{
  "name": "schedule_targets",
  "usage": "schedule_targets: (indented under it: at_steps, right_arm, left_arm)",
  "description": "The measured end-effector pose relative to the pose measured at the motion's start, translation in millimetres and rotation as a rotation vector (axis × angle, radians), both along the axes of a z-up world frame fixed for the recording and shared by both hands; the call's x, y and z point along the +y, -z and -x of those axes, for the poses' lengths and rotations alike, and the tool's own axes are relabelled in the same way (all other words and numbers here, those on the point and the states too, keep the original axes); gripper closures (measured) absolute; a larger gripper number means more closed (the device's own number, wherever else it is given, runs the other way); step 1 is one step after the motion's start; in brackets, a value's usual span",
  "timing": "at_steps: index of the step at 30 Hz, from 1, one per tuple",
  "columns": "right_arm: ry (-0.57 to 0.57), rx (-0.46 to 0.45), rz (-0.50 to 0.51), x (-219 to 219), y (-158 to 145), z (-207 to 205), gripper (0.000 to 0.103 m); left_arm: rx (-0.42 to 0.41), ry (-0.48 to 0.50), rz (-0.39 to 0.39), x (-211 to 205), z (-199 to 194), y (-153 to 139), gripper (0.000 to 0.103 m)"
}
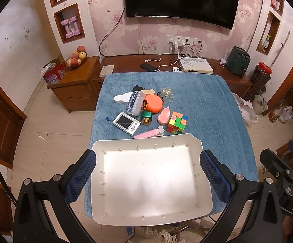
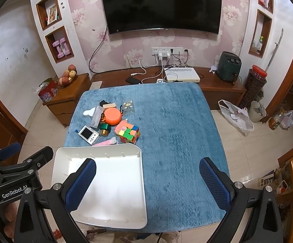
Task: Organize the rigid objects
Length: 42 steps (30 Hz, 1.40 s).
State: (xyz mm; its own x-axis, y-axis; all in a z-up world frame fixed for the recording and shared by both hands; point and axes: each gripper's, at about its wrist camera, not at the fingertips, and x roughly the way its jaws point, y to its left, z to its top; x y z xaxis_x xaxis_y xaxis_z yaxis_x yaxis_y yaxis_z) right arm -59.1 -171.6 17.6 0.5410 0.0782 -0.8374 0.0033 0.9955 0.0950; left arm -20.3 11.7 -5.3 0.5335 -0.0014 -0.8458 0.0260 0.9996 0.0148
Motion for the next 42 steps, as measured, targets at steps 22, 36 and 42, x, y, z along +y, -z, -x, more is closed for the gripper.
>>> schedule_targets:
  at_steps: [22, 36, 42]
  right_arm:
    - [-0.025, 0.015, 0.001, 11, 8, -20, 0.001]
    - [-0.043, 0.035, -0.031, 19, 15, -29, 0.009]
    - [-0.043, 0.088, -0.032, 24, 31, -39, 0.010]
  left_arm:
    - [0.006, -0.012, 0.002, 11, -12, -3, 0.001]
    - [0.016, -0.006, 0.007, 13, -23, 5, 0.001]
    - [0.029, -0.025, 0.016, 26, -38, 15, 0.001]
